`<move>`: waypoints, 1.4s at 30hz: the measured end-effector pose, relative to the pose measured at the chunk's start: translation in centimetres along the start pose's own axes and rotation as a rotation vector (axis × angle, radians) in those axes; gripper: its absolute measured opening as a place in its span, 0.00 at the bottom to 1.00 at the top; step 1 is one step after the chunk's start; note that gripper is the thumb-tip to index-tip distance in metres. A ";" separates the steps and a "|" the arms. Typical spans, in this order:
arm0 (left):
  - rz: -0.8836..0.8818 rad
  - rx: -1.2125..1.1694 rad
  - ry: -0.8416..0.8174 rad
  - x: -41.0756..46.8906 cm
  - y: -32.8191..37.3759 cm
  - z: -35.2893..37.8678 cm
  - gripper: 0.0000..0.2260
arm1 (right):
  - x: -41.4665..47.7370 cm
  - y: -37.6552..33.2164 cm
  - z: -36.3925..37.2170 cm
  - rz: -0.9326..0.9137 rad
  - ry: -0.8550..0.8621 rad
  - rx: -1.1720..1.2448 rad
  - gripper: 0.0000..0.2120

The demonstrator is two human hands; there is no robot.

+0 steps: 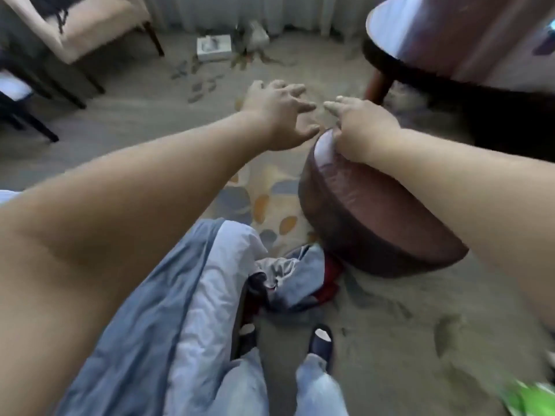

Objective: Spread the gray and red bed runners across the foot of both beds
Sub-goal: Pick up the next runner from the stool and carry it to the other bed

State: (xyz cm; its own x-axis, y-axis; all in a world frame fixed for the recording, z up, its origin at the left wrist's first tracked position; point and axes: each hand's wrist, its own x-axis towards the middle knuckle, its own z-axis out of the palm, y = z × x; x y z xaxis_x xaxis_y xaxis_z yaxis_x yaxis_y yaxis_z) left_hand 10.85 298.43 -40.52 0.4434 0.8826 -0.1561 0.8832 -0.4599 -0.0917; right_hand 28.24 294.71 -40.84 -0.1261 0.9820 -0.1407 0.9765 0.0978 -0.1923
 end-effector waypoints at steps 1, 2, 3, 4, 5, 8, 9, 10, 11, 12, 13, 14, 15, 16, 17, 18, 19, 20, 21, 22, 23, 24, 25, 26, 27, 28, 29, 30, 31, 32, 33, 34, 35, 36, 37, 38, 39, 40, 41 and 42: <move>0.049 0.003 -0.048 0.6 0.5 5.1 0.33 | 0.5 0.6 5.0 -0.010 -0.054 0.012 0.26; 0.088 -0.010 -0.094 1.0 1.1 10.4 0.33 | 0.9 1.3 10.0 -0.019 -0.095 0.012 0.26; 0.111 -0.029 -0.145 1.2 1.9 15.6 0.33 | 1.1 1.9 15.0 -0.028 -0.127 0.008 0.27; 0.124 -0.049 -0.207 1.1 2.7 20.9 0.34 | 1.1 2.5 20.0 -0.033 -0.162 0.011 0.28; 0.139 -0.064 -0.271 0.7 3.7 26.1 0.34 | 0.9 3.0 24.9 -0.034 -0.203 0.010 0.29; 0.196 -0.085 -0.472 -0.9 6.5 40.8 0.33 | -0.9 4.8 38.9 -0.034 -0.358 -0.034 0.29; 0.234 -0.071 -0.545 -1.6 7.6 45.1 0.32 | -1.8 5.5 42.9 -0.055 -0.417 -0.076 0.27; 0.271 -0.050 -0.601 -2.4 8.6 49.0 0.31 | -2.8 6.3 46.7 -0.082 -0.468 -0.117 0.26; 0.287 -0.031 -0.634 -3.0 9.3 52.7 0.31 | -3.6 7.1 50.3 -0.106 -0.502 -0.147 0.25; 0.281 -0.022 -0.661 -3.4 9.9 56.0 0.32 | -4.3 7.9 53.5 -0.117 -0.535 -0.173 0.25; 0.257 -0.037 -0.698 -3.5 10.4 58.9 0.35 | -4.7 8.7 56.3 -0.103 -0.574 -0.189 0.26; 0.224 -0.068 -0.747 -3.5 10.9 61.6 0.38 | -4.9 9.4 59.0 -0.070 -0.618 -0.184 0.27; 0.190 -0.100 -0.797 -3.4 11.4 64.1 0.40 | -5.0 10.1 61.6 -0.025 -0.663 -0.162 0.29; 0.158 -0.121 -0.834 -3.1 11.9 66.3 0.43 | -5.2 10.8 64.2 0.030 -0.697 -0.134 0.31; 0.134 -0.127 -0.864 -2.8 12.5 68.4 0.44 | -5.3 11.4 66.6 0.083 -0.730 -0.106 0.34; 0.119 -0.127 -0.888 -2.3 13.2 70.3 0.46 | -5.3 12.0 68.9 0.134 -0.763 -0.071 0.36; 0.110 -0.130 -0.906 -1.7 13.9 72.1 0.48 | -5.1 12.5 71.1 0.184 -0.793 -0.022 0.39; 0.101 -0.147 -0.909 -1.2 14.9 74.0 0.50 | -5.0 12.9 73.3 0.228 -0.810 0.028 0.42; 0.093 -0.173 -0.892 -0.8 15.9 75.8 0.53 | -4.8 13.3 75.4 0.254 -0.800 0.063 0.46; 0.082 -0.197 -0.873 -0.3 16.8 77.7 0.56 | -4.5 13.8 77.3 0.259 -0.781 0.080 0.50; 0.070 -0.219 -0.862 0.2 17.6 79.4 0.58 | -4.1 14.2 79.1 0.255 -0.764 0.085 0.54; 0.050 -0.247 -0.855 0.5 18.3 81.1 0.59 | -3.7 14.5 80.8 0.247 -0.751 0.084 0.57; 0.026 -0.281 -0.853 0.7 18.7 82.7 0.59 | -3.5 14.8 82.4 0.244 -0.739 0.076 0.58; 0.009 -0.311 -0.862 0.9 19.1 84.1 0.57 | -3.3 15.1 83.8 0.249 -0.731 0.057 0.56; 0.011 -0.325 -0.879 1.2 19.4 85.3 0.52 | -3.1 15.5 85.0 0.256 -0.725 0.026 0.51; 0.042 -0.327 -0.885 1.5 19.5 86.1 0.45 | -3.0 15.8 85.9 0.256 -0.718 -0.001 0.44; 0.098 -0.321 -0.867 1.9 19.7 86.6 0.36 | -3.0 16.1 86.5 0.250 -0.716 -0.012 0.35; 0.159 -0.297 -0.827 2.2 19.9 86.5 0.27 | -3.1 16.2 86.7 0.246 -0.719 -0.008 0.29; 0.205 -0.259 -0.783 2.3 20.1 85.8 0.21 | -3.5 16.1 86.5 0.244 -0.722 0.005 0.25; 0.234 -0.220 -0.757 2.3 20.4 84.4 0.17 | -4.0 16.0 86.0 0.246 -0.726 0.018 0.24; 0.260 -0.184 -0.749 2.1 20.7 82.7 0.16 | -4.7 15.8 85.2 0.258 -0.734 0.034 0.26; 0.285 -0.148 -0.749 1.8 20.9 80.9 0.17 | -5.6 15.8 83.9 0.272 -0.742 0.052 0.28; 0.310 -0.115 -0.750 1.5 21.1 78.8 0.18 | -6.4 15.8 82.1 0.284 -0.745 0.073 0.29; 0.333 -0.094 -0.748 1.3 21.1 76.4 0.19 | -7.1 15.8 80.0 0.290 -0.737 0.096 0.29; 0.352 -0.087 -0.733 1.3 21.0 73.4 0.20 | -7.6 15.9 77.5 0.292 -0.720 0.119 0.27; 0.366 -0.086 -0.712 1.6 21.0 70.0 0.18 | -8.0 15.9 74.5 0.298 -0.696 0.145 0.25; 0.381 -0.080 -0.698 1.7 20.9 66.1 0.17 | -8.3 15.8 71.1 0.303 -0.675 0.174 0.23; 0.396 -0.067 -0.699 1.8 20.7 61.9 0.16 | -8.5 15.5 67.2 0.299 -0.659 0.195 0.20; 0.402 -0.057 -0.717 1.5 20.7 57.7 0.17 | -8.9 15.2 63.1 0.278 -0.648 0.198 0.19; 0.387 -0.060 -0.737 0.9 20.6 53.3 0.19 | -9.3 14.9 58.8 0.248 -0.637 0.189 0.19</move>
State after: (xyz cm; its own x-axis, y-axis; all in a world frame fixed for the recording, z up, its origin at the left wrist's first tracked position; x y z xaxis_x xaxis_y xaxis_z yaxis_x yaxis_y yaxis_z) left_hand 21.34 284.55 -95.01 0.5224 0.3635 -0.7714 0.7046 -0.6934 0.1504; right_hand 33.70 277.49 -99.51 -0.0376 0.6806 -0.7317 0.9498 -0.2031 -0.2378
